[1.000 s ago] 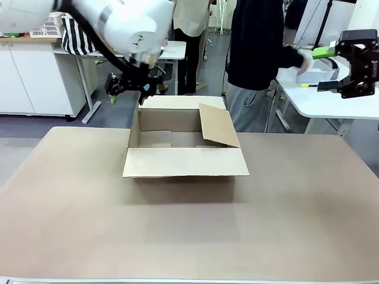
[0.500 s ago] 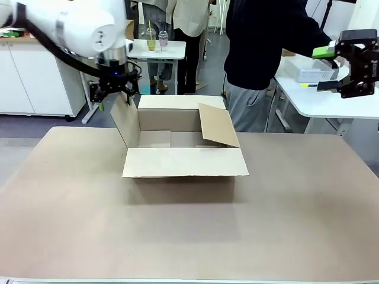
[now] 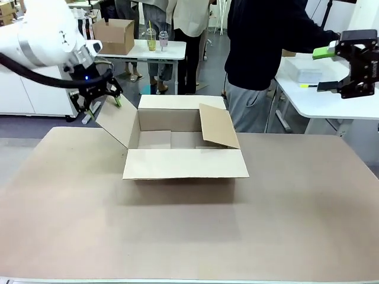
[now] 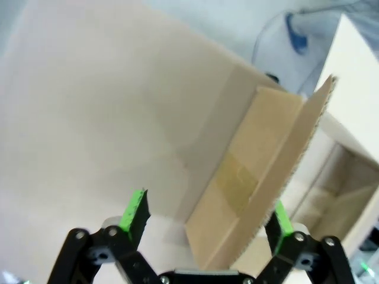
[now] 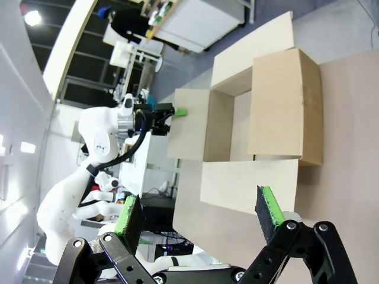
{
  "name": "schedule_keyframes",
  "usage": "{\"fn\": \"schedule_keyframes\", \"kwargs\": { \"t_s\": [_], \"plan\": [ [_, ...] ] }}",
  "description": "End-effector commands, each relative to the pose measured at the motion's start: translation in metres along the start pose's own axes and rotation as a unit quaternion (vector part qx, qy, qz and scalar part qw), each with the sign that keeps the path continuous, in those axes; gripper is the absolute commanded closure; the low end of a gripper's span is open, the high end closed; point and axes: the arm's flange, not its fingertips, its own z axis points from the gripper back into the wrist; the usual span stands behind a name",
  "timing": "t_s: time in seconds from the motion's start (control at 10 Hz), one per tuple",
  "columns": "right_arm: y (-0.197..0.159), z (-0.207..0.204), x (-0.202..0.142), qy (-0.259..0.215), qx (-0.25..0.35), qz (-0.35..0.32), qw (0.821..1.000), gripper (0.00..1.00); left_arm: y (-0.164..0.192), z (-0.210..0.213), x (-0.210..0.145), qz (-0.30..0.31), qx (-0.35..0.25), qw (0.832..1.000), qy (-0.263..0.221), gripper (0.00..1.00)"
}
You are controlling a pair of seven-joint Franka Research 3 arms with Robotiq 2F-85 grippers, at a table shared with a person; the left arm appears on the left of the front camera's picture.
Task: Pack the gift set into the box.
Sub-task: Place both hands on the side flaps of the Package Box and spread them outward.
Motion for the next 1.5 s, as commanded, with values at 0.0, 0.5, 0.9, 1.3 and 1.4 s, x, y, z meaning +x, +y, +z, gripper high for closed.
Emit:
{"fn": "schedule_keyframes", "kwargs": {
  "t_s": [0.0, 0.5, 0.9, 1.3, 1.4],
  "plan": [
    [0.0, -0.004, 0.003, -0.006, 0.013, 0.012, 1.0, 0.0, 0.019, -0.025, 0.005, -0.033, -0.059, 0.994, 0.088, 0.0],
    [0.0, -0.004, 0.003, -0.006, 0.013, 0.012, 1.0, 0.0, 0.0, 0.0, 0.0, 0.0, 0.0, 1.0, 0.0, 0.0],
    [0.01, -0.067, 0.022, 0.063, -0.057, -0.012, 0.996, 0.0, 0.0, 0.0, 0.0, 0.0, 0.0, 1.0, 0.0, 0.0],
    [0.05, -0.227, 0.041, 0.121, -0.286, 0.13, 0.942, 0.0, 0.0, 0.0, 0.0, 0.0, 0.0, 1.0, 0.0, 0.0],
    [0.051, -0.259, 0.031, 0.122, -0.345, 0.195, 0.91, 0.0, 0.0, 0.0, 0.0, 0.0, 0.0, 1.0, 0.0, 0.0]
  ]
}}
